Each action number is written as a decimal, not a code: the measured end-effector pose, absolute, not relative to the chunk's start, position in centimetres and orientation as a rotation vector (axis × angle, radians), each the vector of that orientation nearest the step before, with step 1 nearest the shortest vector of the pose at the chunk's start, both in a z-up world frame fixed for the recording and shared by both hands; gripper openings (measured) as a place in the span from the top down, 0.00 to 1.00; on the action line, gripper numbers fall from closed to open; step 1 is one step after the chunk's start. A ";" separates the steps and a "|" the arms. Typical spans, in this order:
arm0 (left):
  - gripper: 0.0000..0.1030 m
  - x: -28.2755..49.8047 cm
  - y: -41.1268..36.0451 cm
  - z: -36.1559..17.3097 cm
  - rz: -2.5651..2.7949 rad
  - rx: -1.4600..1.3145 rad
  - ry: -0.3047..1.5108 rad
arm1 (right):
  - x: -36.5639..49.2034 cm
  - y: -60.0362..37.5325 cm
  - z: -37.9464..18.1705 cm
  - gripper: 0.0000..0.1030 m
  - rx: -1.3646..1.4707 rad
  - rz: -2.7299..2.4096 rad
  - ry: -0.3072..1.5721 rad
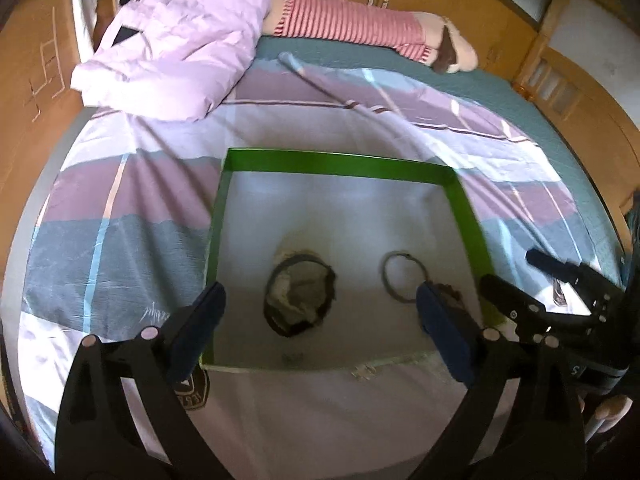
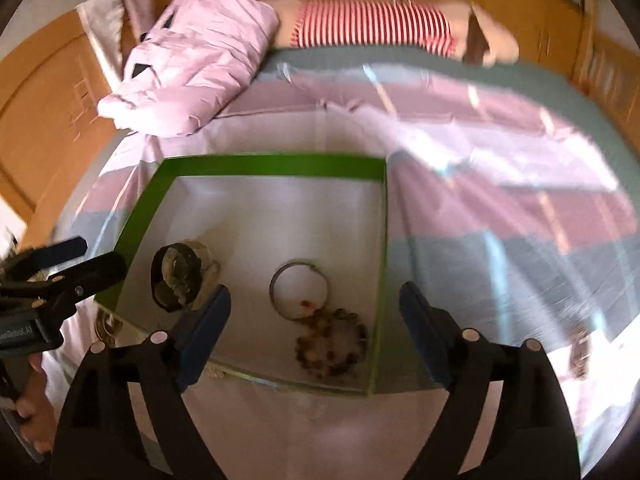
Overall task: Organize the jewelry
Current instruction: 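Open both tools to release the pendant and red bracelet in the box, then move both tools back toward the gold flower charm and crystal piece, then grasp the gold flower charm with the left tool while the right tool grasps the clear crystal piece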
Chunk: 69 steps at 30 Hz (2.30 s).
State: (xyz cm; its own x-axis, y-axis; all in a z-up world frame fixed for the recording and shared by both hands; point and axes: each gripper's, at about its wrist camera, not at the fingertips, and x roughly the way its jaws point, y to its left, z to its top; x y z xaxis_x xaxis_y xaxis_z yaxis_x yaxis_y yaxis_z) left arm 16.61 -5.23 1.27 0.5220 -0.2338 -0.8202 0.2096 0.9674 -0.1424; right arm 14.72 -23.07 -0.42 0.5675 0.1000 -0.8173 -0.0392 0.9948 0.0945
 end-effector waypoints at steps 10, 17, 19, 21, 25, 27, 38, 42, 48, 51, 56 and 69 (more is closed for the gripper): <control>0.02 10.7 -6.6 2.1 -0.308 0.066 0.978 | 10.5 -23.5 -1.3 0.06 0.114 0.145 1.038; 0.02 10.5 -4.8 -4.3 -0.275 -0.005 1.178 | 9.9 -24.7 -6.5 0.06 0.320 0.166 1.212; 0.03 11.1 -4.9 -5.2 -0.310 -0.041 1.210 | 10.2 -25.1 -7.4 0.07 0.385 0.178 1.242; 0.09 11.7 -5.3 -6.0 -0.341 -0.053 1.231 | 10.4 -24.8 -7.9 0.13 0.377 0.175 1.250; 0.26 12.3 -7.0 -7.1 -0.359 0.023 1.243 | 11.0 -23.8 -8.5 0.32 0.292 0.164 1.267; 0.29 12.6 -7.8 -7.7 -0.351 0.049 1.242 | 11.5 -24.0 -9.3 0.37 0.304 0.170 1.287; 0.52 15.1 -9.1 -11.3 -0.327 0.029 1.264 | 13.0 -23.6 -11.0 0.47 0.271 0.138 1.286; 0.55 15.2 -9.6 -11.4 -0.299 0.069 1.255 | 12.7 -23.0 -11.3 0.54 0.215 0.108 1.276; 0.77 14.7 -10.8 -11.1 -0.274 0.087 1.238 | 11.9 -22.5 -11.3 0.75 0.236 0.111 1.269; 0.77 14.3 -11.2 -11.0 -0.277 0.090 1.234 | 11.7 -23.0 -11.5 0.88 0.331 0.160 1.297; 0.77 13.2 -10.7 -10.5 -0.283 0.100 1.234 | 11.3 -23.4 -11.0 0.93 0.332 0.162 1.288; 0.77 10.3 -8.2 -4.6 -0.326 0.049 1.132 | 9.9 -24.0 -7.4 0.93 0.361 0.187 1.227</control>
State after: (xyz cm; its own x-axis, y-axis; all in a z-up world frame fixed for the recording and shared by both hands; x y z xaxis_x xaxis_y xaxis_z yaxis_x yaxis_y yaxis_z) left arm 10.29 -8.19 -4.63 0.3834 -0.2309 -0.8943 0.2798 0.9518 -0.1259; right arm 9.86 -24.03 -7.39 0.3308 0.3316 -0.8835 0.0532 0.9282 0.3683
